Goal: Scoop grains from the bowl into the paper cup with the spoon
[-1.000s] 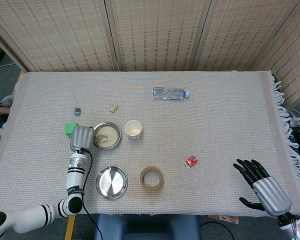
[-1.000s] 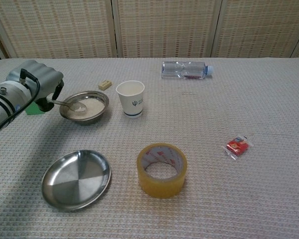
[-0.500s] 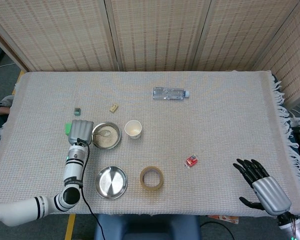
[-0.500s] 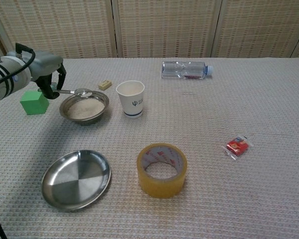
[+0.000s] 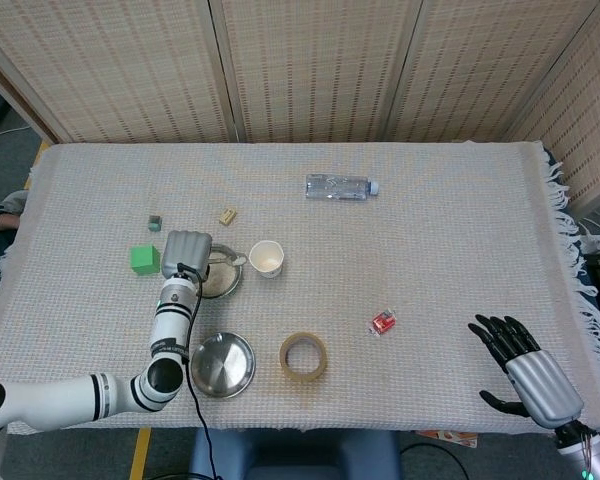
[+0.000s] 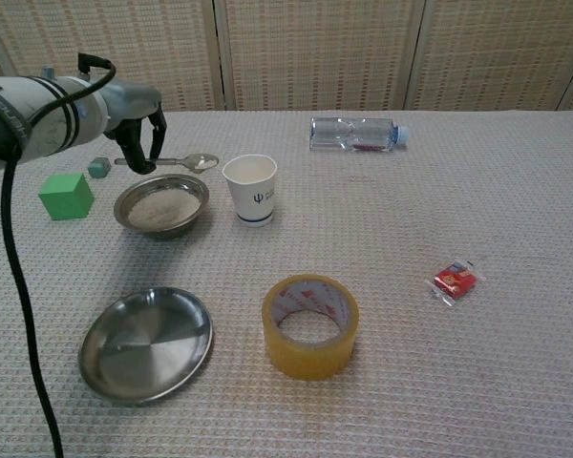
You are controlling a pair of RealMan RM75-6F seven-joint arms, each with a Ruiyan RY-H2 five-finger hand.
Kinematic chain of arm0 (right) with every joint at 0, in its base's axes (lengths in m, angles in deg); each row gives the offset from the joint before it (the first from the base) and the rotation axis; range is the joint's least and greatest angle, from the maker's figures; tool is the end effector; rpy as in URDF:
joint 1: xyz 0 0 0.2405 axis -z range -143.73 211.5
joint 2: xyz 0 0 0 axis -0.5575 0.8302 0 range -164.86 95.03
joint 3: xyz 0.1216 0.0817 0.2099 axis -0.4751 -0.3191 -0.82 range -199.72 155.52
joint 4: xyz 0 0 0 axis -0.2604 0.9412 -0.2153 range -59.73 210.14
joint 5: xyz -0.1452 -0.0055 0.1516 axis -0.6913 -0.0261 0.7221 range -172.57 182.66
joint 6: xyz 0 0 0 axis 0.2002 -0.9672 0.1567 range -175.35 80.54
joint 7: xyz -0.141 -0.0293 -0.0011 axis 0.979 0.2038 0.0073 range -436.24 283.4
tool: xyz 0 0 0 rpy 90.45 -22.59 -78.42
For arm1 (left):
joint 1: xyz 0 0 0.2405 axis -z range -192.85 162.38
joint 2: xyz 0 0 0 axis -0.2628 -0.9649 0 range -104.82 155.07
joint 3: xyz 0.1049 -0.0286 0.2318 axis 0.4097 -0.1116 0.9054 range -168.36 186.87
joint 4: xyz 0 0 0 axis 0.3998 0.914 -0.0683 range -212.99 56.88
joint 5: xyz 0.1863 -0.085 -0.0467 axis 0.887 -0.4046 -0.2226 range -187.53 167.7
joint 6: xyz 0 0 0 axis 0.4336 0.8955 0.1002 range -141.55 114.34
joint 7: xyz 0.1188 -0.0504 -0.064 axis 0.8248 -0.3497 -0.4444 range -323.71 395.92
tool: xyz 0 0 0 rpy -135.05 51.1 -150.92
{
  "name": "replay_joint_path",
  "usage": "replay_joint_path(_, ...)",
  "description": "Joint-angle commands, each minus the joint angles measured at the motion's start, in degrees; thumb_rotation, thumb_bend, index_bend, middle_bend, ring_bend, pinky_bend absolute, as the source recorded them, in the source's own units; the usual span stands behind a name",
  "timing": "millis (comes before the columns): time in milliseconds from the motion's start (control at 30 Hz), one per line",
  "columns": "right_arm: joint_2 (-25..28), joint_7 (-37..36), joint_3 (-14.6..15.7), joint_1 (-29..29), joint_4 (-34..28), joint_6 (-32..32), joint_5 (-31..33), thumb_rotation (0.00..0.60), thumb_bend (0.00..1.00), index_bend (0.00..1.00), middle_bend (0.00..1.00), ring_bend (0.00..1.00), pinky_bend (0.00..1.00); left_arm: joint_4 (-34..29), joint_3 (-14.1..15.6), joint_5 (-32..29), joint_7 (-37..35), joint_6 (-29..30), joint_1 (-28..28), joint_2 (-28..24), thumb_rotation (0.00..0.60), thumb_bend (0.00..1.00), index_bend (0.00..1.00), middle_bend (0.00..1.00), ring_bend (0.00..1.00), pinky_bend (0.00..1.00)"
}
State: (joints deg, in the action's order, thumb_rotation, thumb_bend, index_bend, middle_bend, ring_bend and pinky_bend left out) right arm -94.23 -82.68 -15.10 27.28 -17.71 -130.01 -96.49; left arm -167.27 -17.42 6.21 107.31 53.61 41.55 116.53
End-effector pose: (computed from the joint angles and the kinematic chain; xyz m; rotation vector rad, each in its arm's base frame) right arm -0.2944 -0.1460 0.1424 1.7360 -0.9833 0.9231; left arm -0.0824 0.4023 0.0117 -1.6347 -0.8409 -0.4480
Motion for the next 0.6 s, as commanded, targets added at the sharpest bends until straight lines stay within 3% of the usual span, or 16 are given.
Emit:
replay_joint_path(33,0.1,-0.3,-0.1,-0.2,0.1,0.4,0.3,0.600,0.09,0.00,0.00,0.00,0.00,1.0,-0.2,-1.7,0.6,1.2,2.3,0.8,0.600,0.38,0.65,1.00,1.00,1.00)
replay_joint_path(233,0.4,-1.0,-0.2,0.0,0.0,-0.5,0.1,0.600,0.09,0.00,0.00,0.00,0.00,4.4,1.1,-2.2,0.8,2.4,5.7,3.0,0.600,0.38,0.65,1.00,1.00,1.00)
replay_joint_path(367,0.5,-1.2,-0.5,0.2,0.3,-1.1,0.2,0.600,0.09,0.00,0.00,0.00,0.00,9.1,4.5,0.4,2.0,4.7,7.7,6.1,0.600,0.38,0.65,1.00,1.00,1.00)
replay_joint_path(600,0.8,-1.8,-0.5,0.3,0.4,-1.5,0.1,0.600,0.09,0.00,0.00,0.00,0.00,12.8,7.1,3.9,2.0,6.0,9.1,9.7,0.600,0.38,0.65,1.00,1.00,1.00)
